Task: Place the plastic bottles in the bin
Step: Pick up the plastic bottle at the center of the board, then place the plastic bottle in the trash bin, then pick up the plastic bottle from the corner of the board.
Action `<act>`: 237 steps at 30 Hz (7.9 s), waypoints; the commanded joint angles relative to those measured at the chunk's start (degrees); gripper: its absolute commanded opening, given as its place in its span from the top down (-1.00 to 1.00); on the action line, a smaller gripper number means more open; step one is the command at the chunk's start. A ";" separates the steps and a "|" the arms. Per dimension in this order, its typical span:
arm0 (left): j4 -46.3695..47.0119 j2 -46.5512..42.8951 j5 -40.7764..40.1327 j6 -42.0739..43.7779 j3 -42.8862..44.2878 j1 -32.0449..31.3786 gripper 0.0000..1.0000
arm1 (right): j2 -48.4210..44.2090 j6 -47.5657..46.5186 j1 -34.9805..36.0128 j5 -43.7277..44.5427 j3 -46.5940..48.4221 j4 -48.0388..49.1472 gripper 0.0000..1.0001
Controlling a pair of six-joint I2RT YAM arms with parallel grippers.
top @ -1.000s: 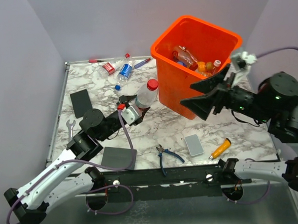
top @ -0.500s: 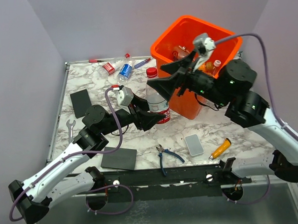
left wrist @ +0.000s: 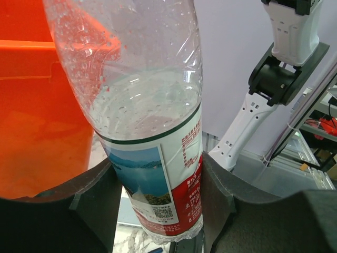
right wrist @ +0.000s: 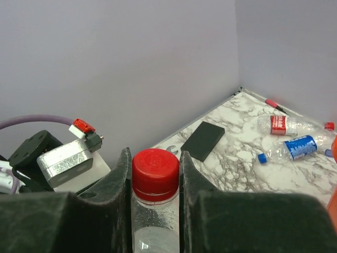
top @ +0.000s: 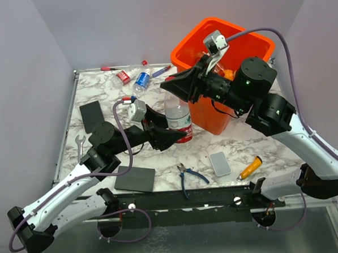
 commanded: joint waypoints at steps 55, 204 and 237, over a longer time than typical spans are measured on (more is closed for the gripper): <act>-20.51 -26.23 -71.05 -8.24 -19.18 -0.03 -0.98 | 1.65 -3.39 -32.51 34.08 -20.70 18.33 0.28; -16.36 -11.92 -13.79 116.82 -4.53 -2.05 1.00 | 6.29 1.61 -8.10 -11.62 3.09 -42.41 -0.99; -5.56 -16.36 -24.13 57.72 -2.78 -3.08 -0.98 | -14.22 4.71 -5.18 -1.89 -17.12 3.91 0.72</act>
